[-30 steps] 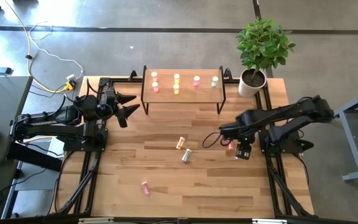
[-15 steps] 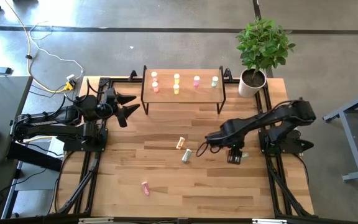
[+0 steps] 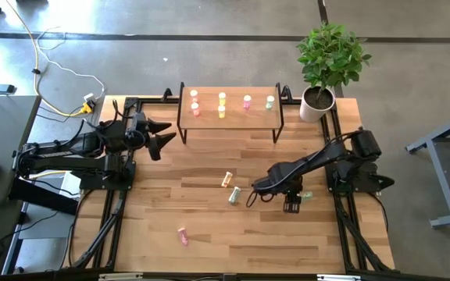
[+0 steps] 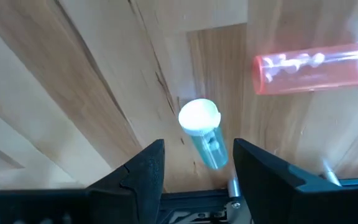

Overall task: Pick and place medicine bottles onto shelf by color
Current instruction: Put the right blue pill bottle on the shelf aligned with the blue pill bottle

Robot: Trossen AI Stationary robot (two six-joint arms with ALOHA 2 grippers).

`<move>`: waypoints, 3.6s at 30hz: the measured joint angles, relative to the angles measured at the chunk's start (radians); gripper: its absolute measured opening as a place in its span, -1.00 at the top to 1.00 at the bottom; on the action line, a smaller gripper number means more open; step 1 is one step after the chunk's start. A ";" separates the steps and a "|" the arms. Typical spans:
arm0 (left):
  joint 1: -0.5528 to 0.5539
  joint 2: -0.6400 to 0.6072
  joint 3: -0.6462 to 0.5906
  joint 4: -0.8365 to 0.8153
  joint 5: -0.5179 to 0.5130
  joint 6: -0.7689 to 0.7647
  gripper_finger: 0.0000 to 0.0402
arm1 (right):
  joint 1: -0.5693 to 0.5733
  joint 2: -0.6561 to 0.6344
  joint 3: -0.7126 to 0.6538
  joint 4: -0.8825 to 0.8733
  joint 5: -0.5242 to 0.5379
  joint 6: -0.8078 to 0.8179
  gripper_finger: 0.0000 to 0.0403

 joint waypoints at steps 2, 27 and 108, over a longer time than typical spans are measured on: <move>0.000 0.003 0.000 -0.003 0.000 -0.005 -0.19 | 0.008 0.013 0.000 0.012 0.000 -0.005 0.10; 0.000 0.020 0.000 -0.002 0.000 -0.010 -0.19 | 0.025 0.061 -0.100 0.127 0.026 -0.022 0.10; 0.000 0.019 0.000 0.096 -0.047 0.116 -0.19 | -0.230 -0.643 -0.099 0.752 0.837 0.239 0.47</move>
